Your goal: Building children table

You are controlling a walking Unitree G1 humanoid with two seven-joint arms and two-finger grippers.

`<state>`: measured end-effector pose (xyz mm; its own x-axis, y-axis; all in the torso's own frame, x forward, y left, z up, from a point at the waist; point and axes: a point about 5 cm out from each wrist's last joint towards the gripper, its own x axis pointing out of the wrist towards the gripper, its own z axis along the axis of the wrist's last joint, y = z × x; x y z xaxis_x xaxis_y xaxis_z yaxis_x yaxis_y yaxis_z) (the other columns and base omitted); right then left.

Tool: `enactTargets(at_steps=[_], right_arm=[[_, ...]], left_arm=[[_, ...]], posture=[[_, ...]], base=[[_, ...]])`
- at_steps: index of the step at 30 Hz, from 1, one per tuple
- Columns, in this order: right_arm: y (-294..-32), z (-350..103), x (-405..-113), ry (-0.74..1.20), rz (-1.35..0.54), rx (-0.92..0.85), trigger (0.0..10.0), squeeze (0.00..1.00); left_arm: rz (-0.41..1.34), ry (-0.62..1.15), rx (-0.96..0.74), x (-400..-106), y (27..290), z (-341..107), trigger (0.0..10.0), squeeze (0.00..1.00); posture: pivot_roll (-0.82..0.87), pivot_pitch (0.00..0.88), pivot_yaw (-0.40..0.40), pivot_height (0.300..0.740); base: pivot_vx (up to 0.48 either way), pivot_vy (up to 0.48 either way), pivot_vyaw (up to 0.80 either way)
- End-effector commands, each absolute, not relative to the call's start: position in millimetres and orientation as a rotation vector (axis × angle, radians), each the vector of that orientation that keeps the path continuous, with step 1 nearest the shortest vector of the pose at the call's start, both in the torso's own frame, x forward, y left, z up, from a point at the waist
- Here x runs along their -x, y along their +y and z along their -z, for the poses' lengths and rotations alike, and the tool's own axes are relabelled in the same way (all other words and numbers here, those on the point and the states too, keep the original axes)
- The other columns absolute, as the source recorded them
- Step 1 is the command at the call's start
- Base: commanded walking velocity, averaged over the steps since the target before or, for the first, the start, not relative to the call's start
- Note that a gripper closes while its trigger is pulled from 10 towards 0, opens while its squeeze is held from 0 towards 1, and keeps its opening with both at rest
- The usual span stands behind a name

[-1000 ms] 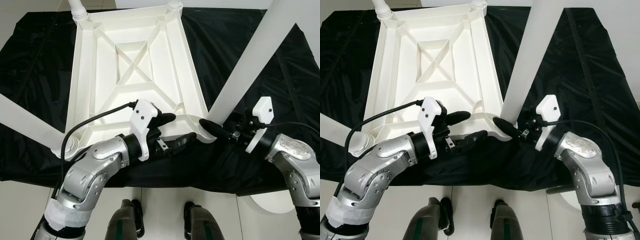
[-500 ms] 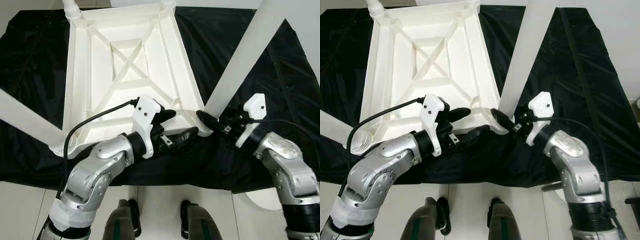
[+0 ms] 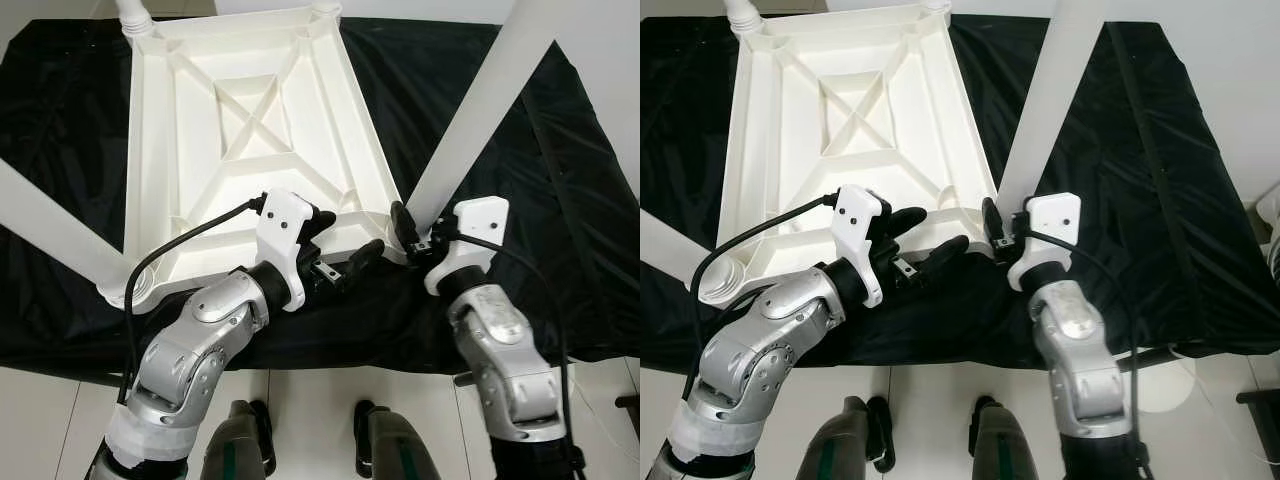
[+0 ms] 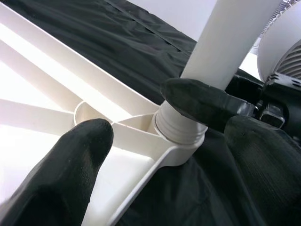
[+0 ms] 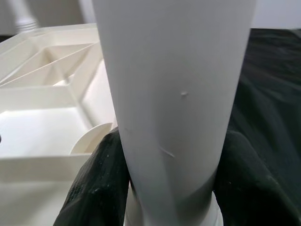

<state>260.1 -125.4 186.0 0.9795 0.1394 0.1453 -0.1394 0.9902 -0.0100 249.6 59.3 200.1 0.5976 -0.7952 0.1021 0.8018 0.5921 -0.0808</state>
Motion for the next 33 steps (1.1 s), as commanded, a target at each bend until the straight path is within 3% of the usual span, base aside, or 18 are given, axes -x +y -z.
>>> enactTargets(at_steps=[1,6,7,9,10,20,21,22,25,33], right_arm=[[-128.5,-163.1,-262.2,-0.017,-0.077,0.007,0.0,0.00],[-121.6,-161.8,-263.6,-0.004,-0.034,-0.010,0.0,0.00],[-122.9,-163.0,-265.0,-0.007,-0.030,-0.018,10.0,0.00],[-129.2,-165.8,-267.7,-0.029,-0.059,-0.033,10.0,0.02],[-131.4,-167.3,-268.3,-0.040,-0.078,-0.046,10.0,1.00],[-142.8,-172.2,-271.5,-0.078,-0.148,-0.041,10.0,1.00],[-149.1,-170.7,-274.6,-0.077,-0.231,-0.021,10.0,1.00],[-155.2,-168.2,-278.1,-0.083,-0.337,0.033,10.0,0.00],[-164.4,-164.0,-283.0,-0.080,-0.502,0.102,10.0,0.00],[-165.6,-171.4,-299.1,-0.139,-0.612,0.134,10.0,0.00]], left_arm=[[0.917,-0.044,0.113,-251.1,60.8,-195.7,10.0,0.00],[0.889,-0.058,0.118,-256.9,63.4,-197.5,10.0,0.00],[0.885,-0.062,0.118,-258.1,62.7,-198.3,10.0,0.00],[0.882,-0.072,0.114,-258.3,60.5,-199.9,10.0,0.00],[0.880,-0.080,0.108,-258.0,59.7,-200.7,10.0,0.00],[0.873,-0.092,0.113,-257.3,58.4,-202.4,10.0,0.00],[0.881,-0.087,0.111,-256.3,58.0,-201.0,10.0,0.00],[0.897,-0.081,0.105,-254.8,57.6,-199.8,10.0,0.00],[0.925,-0.064,0.095,-252.9,57.0,-197.2,10.0,0.00],[0.941,-0.045,0.019,-249.9,57.0,-182.4,10.0,0.00]], posture=[[-0.09,0.186,0.039,0.740],[-0.09,0.182,0.046,0.740],[-0.09,0.177,0.047,0.740],[-0.09,0.171,0.046,0.740],[-0.09,0.169,0.046,0.740],[-0.08,0.160,0.045,0.740],[-0.08,0.140,0.040,0.740],[-0.07,0.133,0.038,0.740],[-0.07,0.125,0.035,0.740],[-0.05,0.104,0.022,0.740]], base=[[0.000,0.000,0.00],[0.000,0.000,0.00],[0.000,0.000,0.00],[0.000,0.000,0.00],[0.000,0.000,0.00],[0.000,0.000,0.00],[0.000,0.000,0.00],[0.000,0.000,0.00],[0.000,0.000,0.00],[0.000,0.000,0.00]])
